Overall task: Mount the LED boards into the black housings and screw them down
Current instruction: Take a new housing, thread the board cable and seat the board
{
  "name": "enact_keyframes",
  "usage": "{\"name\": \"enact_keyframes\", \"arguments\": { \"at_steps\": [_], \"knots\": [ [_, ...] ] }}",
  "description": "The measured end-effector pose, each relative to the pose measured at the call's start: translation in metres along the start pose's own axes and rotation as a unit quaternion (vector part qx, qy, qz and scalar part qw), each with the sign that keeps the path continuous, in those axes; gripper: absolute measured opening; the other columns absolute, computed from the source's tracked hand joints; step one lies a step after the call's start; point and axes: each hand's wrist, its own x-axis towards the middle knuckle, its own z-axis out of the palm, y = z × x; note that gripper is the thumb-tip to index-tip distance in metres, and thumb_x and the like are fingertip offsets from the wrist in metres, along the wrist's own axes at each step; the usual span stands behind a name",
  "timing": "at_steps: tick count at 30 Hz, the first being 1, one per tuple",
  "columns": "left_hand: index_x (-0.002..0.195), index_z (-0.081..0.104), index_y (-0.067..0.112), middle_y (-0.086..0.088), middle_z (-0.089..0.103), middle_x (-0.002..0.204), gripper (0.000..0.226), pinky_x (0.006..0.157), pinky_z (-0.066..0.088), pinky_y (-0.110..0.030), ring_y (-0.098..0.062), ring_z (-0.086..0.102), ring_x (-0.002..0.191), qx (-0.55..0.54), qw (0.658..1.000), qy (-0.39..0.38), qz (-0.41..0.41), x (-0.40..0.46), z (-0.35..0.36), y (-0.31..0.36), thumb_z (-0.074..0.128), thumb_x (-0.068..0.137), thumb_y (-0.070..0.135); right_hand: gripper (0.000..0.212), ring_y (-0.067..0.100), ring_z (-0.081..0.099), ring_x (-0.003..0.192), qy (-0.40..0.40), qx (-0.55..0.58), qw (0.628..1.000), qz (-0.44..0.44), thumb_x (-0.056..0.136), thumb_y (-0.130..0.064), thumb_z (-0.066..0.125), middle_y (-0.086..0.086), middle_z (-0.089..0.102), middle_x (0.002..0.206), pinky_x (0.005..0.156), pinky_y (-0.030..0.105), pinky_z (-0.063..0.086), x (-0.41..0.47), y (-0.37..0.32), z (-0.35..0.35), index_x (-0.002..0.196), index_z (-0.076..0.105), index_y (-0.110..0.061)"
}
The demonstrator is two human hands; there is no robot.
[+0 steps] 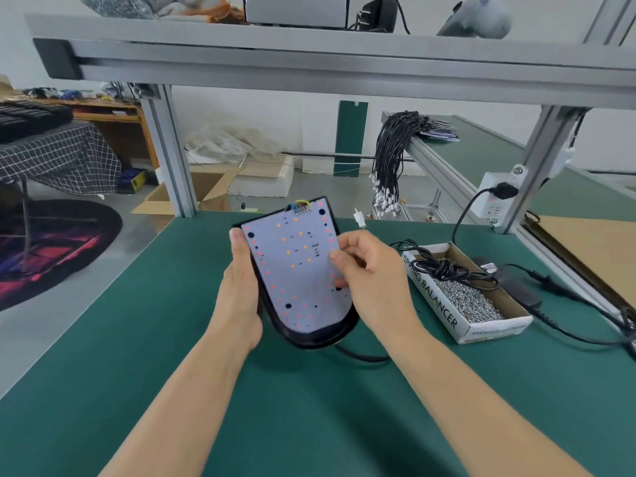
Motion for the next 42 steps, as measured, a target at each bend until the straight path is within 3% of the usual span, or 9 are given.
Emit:
{"name": "enact_keyframes", "arguments": {
  "at_steps": [6,13,18,21,24,27,32,36,42],
  "knots": [
    [0.07,0.074,0.047,0.016,0.075,0.083,0.05,0.074,0.049,-0.031,-0.002,0.071,0.076,0.024,1.0,-0.017,0.01,-0.001,-0.002,-0.011,0.035,0.081,0.077,0.003,0.029,0.063,0.072,-0.045,-0.184,0.981,-0.042,0.089,-0.008,0.061,0.005,0.07,0.075,0.074,0.036,0.046,-0.004,0.008,-0.006,0.087,0.062,-0.006],
    [0.096,0.072,0.018,0.002,0.074,0.097,0.047,0.074,0.056,-0.032,-0.015,0.071,0.086,-0.004,0.995,-0.103,0.016,-0.004,0.007,-0.008,0.058,0.084,0.061,0.01,0.033,0.054,0.079,-0.105,-0.535,0.835,-0.072,0.083,-0.013,0.056,0.008,0.063,0.094,0.057,0.03,0.027,0.004,-0.007,-0.005,0.088,0.064,-0.013],
    [0.099,0.06,0.004,-0.005,0.065,0.085,0.03,0.068,0.049,-0.032,-0.02,0.059,0.075,0.003,0.998,-0.056,0.023,-0.001,0.005,-0.003,0.059,0.091,0.032,0.026,0.015,0.051,0.067,-0.052,-0.293,0.954,0.047,0.073,-0.039,0.072,-0.009,0.056,0.066,0.054,0.026,0.031,0.003,0.004,-0.014,0.063,0.054,-0.022],
    [0.116,0.067,0.018,-0.004,0.072,0.11,0.048,0.086,0.054,-0.041,-0.026,0.069,0.099,-0.024,0.994,-0.108,-0.019,-0.002,-0.007,-0.008,0.054,0.089,0.054,0.043,0.01,0.056,0.083,-0.025,-0.067,0.99,0.118,0.066,-0.041,0.082,-0.01,0.057,0.092,0.068,0.024,0.042,0.007,0.007,-0.019,0.092,0.052,-0.025],
    [0.115,0.07,0.02,-0.007,0.07,0.117,0.071,0.084,0.055,-0.04,-0.024,0.067,0.107,-0.027,0.984,-0.174,-0.031,-0.003,-0.012,-0.003,0.045,0.075,0.074,0.052,0.022,0.065,0.101,-0.107,0.127,0.969,0.182,0.076,-0.015,0.079,0.003,0.068,0.11,0.097,0.04,0.048,0.005,0.012,-0.015,0.121,0.053,-0.024],
    [0.113,0.071,0.019,-0.008,0.071,0.113,0.07,0.079,0.058,-0.037,-0.024,0.069,0.102,0.006,0.983,-0.179,-0.035,-0.005,-0.007,0.005,0.053,0.072,0.073,0.046,0.021,0.069,0.093,-0.107,0.117,0.974,0.164,0.08,0.0,0.07,0.007,0.073,0.101,0.096,0.041,0.05,0.004,0.011,-0.014,0.117,0.057,-0.023],
    [0.085,0.068,0.015,-0.006,0.075,0.09,0.035,0.079,0.057,-0.049,-0.025,0.071,0.08,0.048,0.999,-0.009,0.006,-0.005,0.003,0.002,0.069,0.08,0.049,0.019,0.011,0.067,0.092,-0.132,0.137,0.97,0.148,0.087,-0.009,0.064,-0.003,0.073,0.101,0.087,0.027,0.052,0.005,0.009,-0.009,0.101,0.065,-0.021],
    [0.096,0.069,0.009,-0.008,0.076,0.092,0.038,0.063,0.06,-0.036,-0.026,0.073,0.082,0.027,0.996,-0.066,0.046,-0.009,0.004,0.0,0.076,0.07,0.037,0.009,0.008,0.067,0.08,-0.073,0.148,0.981,0.106,0.089,-0.009,0.063,0.001,0.074,0.093,0.071,0.017,0.054,0.007,0.008,-0.007,0.095,0.069,-0.013],
    [0.1,0.069,0.006,-0.01,0.076,0.091,0.026,0.06,0.057,-0.029,-0.026,0.073,0.081,-0.003,0.996,-0.078,0.042,-0.017,0.004,-0.004,0.073,0.079,0.02,0.009,0.015,0.065,0.075,-0.046,0.165,0.983,0.066,0.086,-0.003,0.064,0.005,0.072,0.084,0.074,0.033,0.055,0.001,0.008,-0.001,0.086,0.068,-0.011]
  ]
}}
